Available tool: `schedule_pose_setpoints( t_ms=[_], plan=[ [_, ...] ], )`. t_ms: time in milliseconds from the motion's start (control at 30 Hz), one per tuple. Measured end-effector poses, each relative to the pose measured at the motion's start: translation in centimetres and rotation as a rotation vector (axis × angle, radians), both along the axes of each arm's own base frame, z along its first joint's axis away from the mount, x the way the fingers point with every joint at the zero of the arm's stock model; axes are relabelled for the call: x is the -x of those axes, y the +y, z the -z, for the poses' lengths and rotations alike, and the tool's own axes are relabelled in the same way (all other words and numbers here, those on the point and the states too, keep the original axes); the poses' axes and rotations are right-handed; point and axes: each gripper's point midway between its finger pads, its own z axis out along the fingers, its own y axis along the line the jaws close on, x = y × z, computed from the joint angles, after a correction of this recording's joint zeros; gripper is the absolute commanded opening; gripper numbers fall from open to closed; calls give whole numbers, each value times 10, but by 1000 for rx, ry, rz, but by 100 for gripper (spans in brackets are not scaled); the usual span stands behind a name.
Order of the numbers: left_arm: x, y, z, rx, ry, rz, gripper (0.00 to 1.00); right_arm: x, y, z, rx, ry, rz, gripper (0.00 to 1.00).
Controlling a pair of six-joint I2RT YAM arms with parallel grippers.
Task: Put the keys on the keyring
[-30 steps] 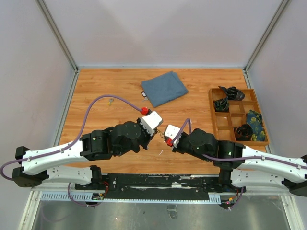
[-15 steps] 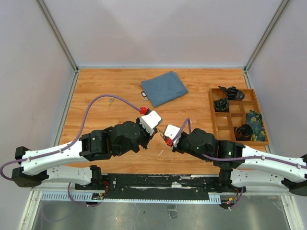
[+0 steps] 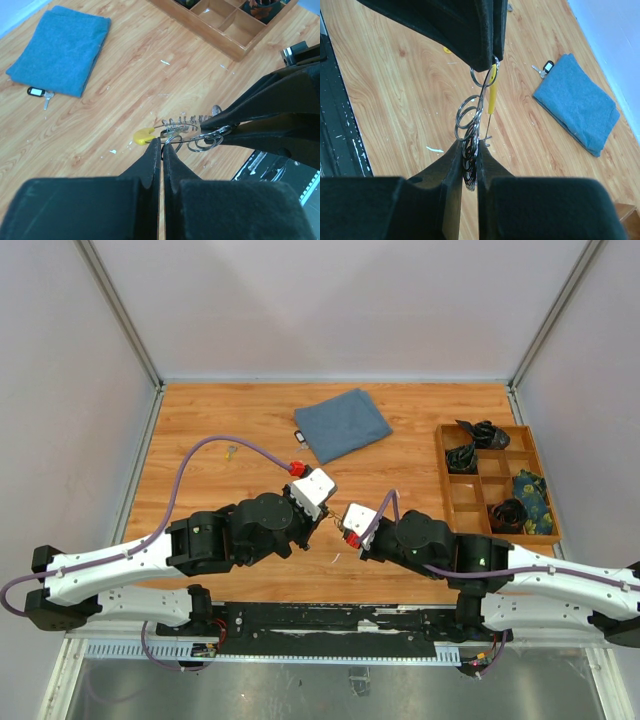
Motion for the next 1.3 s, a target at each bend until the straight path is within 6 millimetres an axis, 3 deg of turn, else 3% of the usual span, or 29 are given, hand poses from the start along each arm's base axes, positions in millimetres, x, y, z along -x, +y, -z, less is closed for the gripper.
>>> schedule_pose_setpoints(
  t_ms=[767, 833, 900, 1067, 1300],
  plan=[
    [-2, -1, 1, -1, -3, -12, 0, -5, 6, 5, 82, -16, 37, 1],
    [-2, -1, 0, 1, -3, -12, 1, -5, 6, 5, 80, -16, 37, 4],
    [-2, -2, -1, 10, -5, -12, 1, -5, 5, 3, 71, -17, 34, 14],
    [-3, -3, -4, 58, -21, -15, 0, 5, 4, -13, -18, -12, -12, 27],
    [0, 10, 19, 72, -50, 6, 0, 28, -2, -72, -267, -26, -126, 37]
  ],
)
